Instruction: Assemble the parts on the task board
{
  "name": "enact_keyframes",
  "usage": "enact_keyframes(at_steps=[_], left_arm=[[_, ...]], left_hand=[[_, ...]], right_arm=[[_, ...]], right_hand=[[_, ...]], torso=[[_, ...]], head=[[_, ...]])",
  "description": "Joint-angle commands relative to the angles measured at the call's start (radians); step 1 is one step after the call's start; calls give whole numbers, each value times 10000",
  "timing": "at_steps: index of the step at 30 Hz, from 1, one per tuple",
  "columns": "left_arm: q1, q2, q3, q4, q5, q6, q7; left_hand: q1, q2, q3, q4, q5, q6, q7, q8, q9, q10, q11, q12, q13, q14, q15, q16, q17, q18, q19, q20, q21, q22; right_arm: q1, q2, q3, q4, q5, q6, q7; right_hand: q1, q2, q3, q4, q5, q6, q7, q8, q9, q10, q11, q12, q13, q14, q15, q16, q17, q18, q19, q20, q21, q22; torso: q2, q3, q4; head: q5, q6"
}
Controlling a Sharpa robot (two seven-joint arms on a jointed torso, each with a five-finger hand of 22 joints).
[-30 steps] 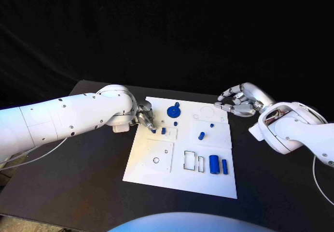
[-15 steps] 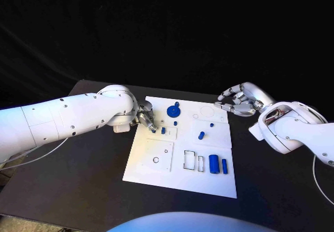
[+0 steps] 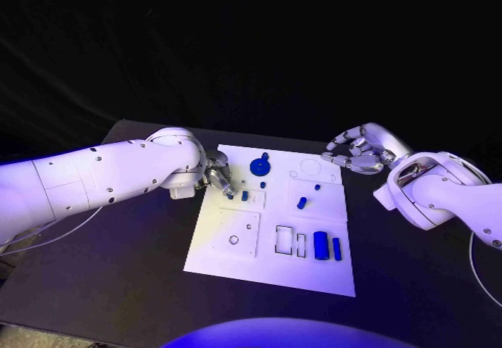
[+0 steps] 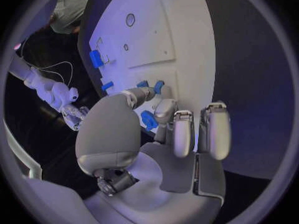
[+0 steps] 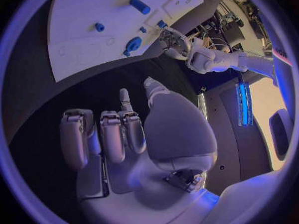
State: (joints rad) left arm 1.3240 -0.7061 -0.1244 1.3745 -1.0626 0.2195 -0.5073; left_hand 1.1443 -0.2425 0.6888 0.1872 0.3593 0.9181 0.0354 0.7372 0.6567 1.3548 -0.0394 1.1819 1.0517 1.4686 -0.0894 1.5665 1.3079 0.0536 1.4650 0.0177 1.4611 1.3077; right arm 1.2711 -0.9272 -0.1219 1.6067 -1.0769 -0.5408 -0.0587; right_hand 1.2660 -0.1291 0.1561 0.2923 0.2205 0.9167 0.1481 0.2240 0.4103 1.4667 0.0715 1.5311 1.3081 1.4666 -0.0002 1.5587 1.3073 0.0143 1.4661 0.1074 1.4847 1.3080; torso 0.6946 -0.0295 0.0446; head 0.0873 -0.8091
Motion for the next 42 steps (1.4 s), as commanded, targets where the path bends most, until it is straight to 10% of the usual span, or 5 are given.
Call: enact_keyframes(at_steps=[1, 19, 33, 42], left_arm=[[-42, 46, -28, 3, 148, 118, 7], [-42, 31, -32, -115, 108, -102, -20], [-43, -104, 54, 11, 156, -713, 25], [-42, -256, 248, 136, 530, -1899, 384]], left_hand=[[-94, -2, 314, -265, -39, 54, -73, -58, -19, 30, -21, 26, -4, 1021, -74, 43, 2629, -74, 138, -49, 48, 539], [-774, -199, -1757, 898, -92, 294, -62, -238, -126, -10, -12, -9, 16, 1021, -76, 43, 2629, -72, 138, -65, 20, 531], [-913, -135, -2223, 1044, -84, 320, -49, -291, -152, -17, -1, -36, -2, 1021, -69, 43, 2629, -68, 130, -58, 3, 510], [-1566, 212, -3775, 1050, -271, 124, 37, -514, -237, -514, 88, -754, -818, 951, 3, -81, 2396, 21, -67, -17, -254, 92]], right_arm=[[-6, 1, 0, 4, -105, -2, 68], [-6, -6, 0, 0, -104, -33, 77], [-7, -23, 0, 3, -104, -85, 102], [-8, -36, 0, -10, -102, -118, 112]], right_hand=[[26, 80, -27, -27, 34, 40, -28, 46, -15, 623, -68, -14, 2177, 925, -67, -46, 2126, 103, 544, -95, -31, 1917], [15, 76, -37, -21, 32, 36, -27, 46, -17, 617, -67, -20, 2171, 923, -67, -50, 2115, 107, 537, -96, -44, 1907], [4, 72, -45, -15, 29, 34, -26, 45, -18, 608, -66, -28, 2161, 920, -67, -54, 2104, 109, 532, -96, -53, 1901], [-24, 68, -62, -7, 27, 29, -25, 45, -21, 608, -65, -29, 2161, 920, -66, -54, 2105, 111, 529, -96, -60, 1896]], torso=[[-4, -3, 8], [3, -1, -2], [3, -5, -9], [-8, 5, 7]], head=[[1, 3], [-15, 52], [-32, 84], [-82, 120]])
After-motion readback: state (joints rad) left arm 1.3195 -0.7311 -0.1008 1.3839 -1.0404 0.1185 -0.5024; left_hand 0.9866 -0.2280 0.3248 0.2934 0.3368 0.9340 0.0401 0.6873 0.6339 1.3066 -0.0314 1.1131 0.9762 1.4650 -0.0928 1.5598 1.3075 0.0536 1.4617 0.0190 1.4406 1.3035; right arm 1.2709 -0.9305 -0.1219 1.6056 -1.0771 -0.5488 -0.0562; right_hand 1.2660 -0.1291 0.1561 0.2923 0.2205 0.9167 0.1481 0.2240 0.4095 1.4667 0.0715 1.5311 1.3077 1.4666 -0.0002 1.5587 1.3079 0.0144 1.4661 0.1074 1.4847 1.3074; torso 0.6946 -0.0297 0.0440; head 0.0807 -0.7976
